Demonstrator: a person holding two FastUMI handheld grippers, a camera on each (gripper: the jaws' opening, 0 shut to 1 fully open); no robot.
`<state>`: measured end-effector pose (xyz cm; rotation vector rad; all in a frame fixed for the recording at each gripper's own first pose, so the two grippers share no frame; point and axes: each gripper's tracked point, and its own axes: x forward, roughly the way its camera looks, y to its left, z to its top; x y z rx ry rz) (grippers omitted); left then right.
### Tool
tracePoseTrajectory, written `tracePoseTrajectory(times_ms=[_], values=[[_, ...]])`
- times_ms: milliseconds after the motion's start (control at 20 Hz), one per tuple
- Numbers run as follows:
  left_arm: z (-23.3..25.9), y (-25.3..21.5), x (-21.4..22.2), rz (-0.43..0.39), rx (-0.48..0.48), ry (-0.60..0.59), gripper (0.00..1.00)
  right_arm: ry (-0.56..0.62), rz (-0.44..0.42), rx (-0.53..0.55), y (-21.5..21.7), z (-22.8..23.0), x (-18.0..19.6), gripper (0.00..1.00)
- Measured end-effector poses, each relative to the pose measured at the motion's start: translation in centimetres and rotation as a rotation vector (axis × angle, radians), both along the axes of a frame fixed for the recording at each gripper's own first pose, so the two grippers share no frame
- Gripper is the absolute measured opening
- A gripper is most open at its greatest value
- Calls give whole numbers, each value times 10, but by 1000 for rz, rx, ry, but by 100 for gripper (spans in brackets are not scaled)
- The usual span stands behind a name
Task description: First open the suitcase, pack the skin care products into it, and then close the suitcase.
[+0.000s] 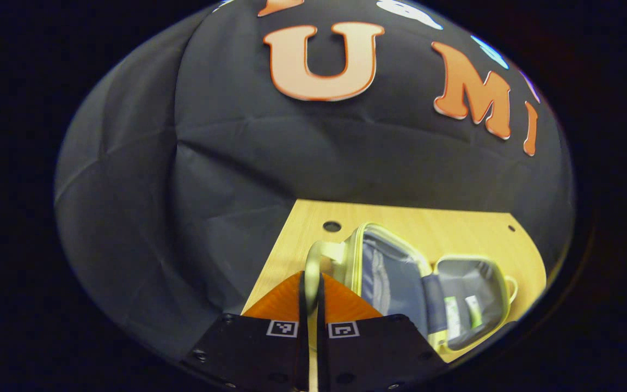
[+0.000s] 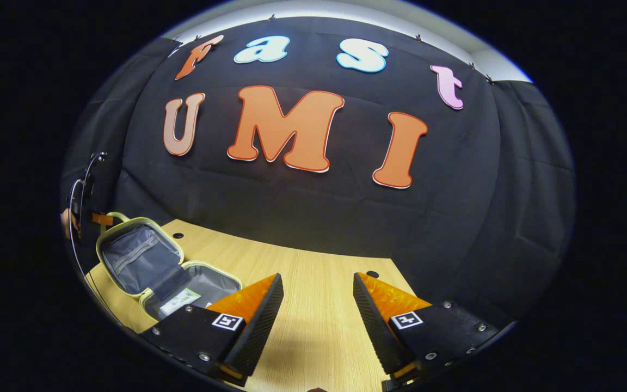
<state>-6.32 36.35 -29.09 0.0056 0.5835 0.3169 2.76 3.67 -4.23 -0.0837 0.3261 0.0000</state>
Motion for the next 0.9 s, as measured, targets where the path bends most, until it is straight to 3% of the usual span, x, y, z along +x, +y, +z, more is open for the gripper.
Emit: tracePoseTrajectory(times_ms=[300, 700, 750, 900], values=[[56, -79, 9, -101, 91, -55, 6, -1, 58, 14, -3, -7, -9, 85], [87, -183, 12, -193, 44, -120, 6, 6, 102, 45, -9, -14, -24, 86], [90, -201, 13, -210, 25, -130, 6, 5, 105, 46, -10, -15, -25, 89], [91, -252, 17, -243, -111, -172, 6, 24, 118, 57, -12, -22, -30, 86]])
